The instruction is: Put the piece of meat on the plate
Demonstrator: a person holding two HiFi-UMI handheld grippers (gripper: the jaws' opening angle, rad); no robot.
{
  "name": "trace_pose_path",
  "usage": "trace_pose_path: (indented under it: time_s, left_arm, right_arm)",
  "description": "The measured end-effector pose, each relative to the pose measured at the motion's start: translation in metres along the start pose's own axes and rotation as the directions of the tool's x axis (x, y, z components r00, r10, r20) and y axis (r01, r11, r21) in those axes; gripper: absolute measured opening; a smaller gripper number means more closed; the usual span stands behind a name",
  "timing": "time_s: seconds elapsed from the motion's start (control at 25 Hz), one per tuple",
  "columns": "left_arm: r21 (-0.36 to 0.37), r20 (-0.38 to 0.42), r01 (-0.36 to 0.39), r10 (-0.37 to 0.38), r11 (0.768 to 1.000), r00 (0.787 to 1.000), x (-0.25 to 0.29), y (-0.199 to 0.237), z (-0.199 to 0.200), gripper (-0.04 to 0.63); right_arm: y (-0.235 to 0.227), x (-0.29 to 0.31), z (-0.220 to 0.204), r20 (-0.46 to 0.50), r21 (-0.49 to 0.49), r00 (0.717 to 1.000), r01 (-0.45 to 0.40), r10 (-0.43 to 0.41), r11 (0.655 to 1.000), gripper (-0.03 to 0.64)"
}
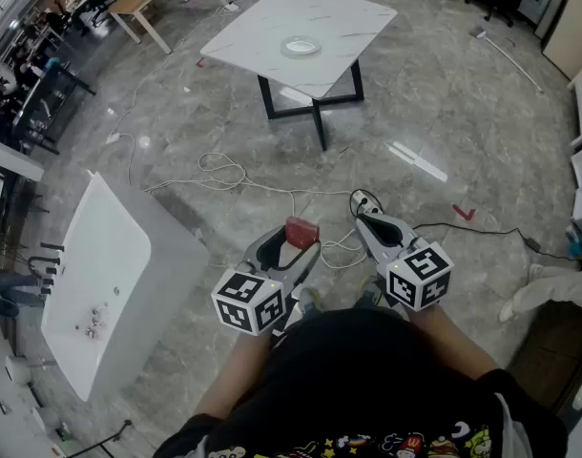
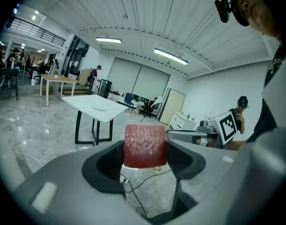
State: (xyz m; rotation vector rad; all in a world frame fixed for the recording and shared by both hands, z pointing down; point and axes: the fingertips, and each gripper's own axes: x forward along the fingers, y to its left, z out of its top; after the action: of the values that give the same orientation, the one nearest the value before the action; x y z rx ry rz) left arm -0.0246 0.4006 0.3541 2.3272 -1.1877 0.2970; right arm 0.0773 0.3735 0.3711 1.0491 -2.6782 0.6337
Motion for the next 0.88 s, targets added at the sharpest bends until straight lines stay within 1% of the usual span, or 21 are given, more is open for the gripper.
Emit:
trace_pose_path:
  time_s: [0.16,0.32,0.48,0.68,0.88]
  left_arm:
    - [-0.012,0.013,-0.022,0.022,1.000,1.000,0.014,0.000,0.003,0.388]
    - [-0.024,0.009,-0.029,0.029,0.999,1.000,0.025,-0.003,0.003,0.388]
    - [-0.034,0.005,-0.043,0.043,0.998,0.999,0.037,-0.014,0.002,0.387]
    - [-0.049,-0.005,-0.069,0.069,0.996,0.998,0.058,-0.027,-0.003,0.388]
    - [-0.083,-0.025,-0.100,0.099,0.991,0.995,0.061,-0.024,-0.013,0.388]
  right_arm:
    - [-0.016,-0.003,0.000,0.004,-0.017,1.000,-0.010,0.010,1.000,0.025]
    - [-0.032,-0.006,-0.003,-0.007,-0.014,1.000,-0.011,0.011,1.000,0.025]
    - [-0.040,-0.015,-0.004,-0.005,-0.018,0.998,-0.056,0.056,0.998,0.026]
    - [-0.066,-0.024,-0.012,-0.023,-0.029,0.995,-0.094,0.093,0.995,0.025]
    - [-0.080,-0.016,-0.018,-0.046,-0.006,0.993,-0.110,0.110,0.994,0.025]
